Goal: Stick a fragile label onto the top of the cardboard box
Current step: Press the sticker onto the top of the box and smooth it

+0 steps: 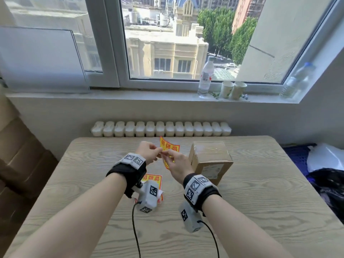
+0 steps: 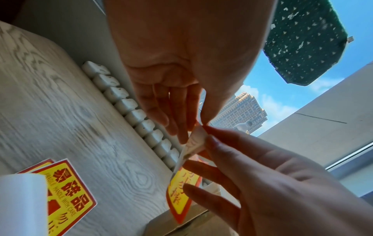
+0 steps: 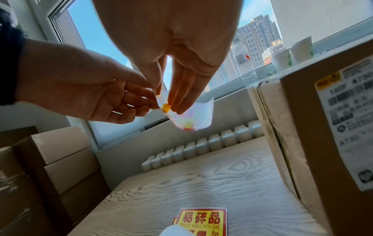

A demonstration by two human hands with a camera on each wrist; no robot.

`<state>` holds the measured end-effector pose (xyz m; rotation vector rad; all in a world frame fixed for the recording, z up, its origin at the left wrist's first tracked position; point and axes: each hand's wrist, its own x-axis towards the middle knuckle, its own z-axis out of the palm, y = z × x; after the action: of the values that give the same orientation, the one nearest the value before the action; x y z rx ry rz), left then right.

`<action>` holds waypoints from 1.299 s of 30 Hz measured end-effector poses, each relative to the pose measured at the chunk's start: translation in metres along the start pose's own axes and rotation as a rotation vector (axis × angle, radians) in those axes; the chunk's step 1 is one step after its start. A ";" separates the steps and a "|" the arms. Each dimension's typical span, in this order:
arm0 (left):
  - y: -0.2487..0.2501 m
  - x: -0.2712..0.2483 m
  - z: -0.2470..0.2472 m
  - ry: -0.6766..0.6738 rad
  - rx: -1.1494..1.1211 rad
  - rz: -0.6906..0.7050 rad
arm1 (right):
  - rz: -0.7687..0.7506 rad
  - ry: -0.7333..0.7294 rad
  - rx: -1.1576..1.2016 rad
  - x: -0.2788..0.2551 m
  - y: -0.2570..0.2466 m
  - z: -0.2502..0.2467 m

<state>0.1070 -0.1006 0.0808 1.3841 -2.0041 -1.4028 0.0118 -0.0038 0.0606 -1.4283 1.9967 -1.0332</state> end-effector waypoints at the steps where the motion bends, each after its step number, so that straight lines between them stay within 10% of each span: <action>1: 0.004 -0.002 -0.003 0.013 0.016 0.020 | -0.005 0.000 0.018 0.001 -0.002 -0.003; 16: 0.036 -0.006 -0.031 0.119 -0.021 0.186 | 0.106 0.340 -0.016 0.021 0.004 -0.052; 39: 0.082 0.015 0.093 0.068 -0.113 0.000 | 0.346 0.279 0.224 0.034 0.092 -0.169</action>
<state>-0.0092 -0.0601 0.1042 1.3636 -1.8529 -1.4263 -0.1777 0.0317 0.0914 -0.8212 2.1385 -1.2992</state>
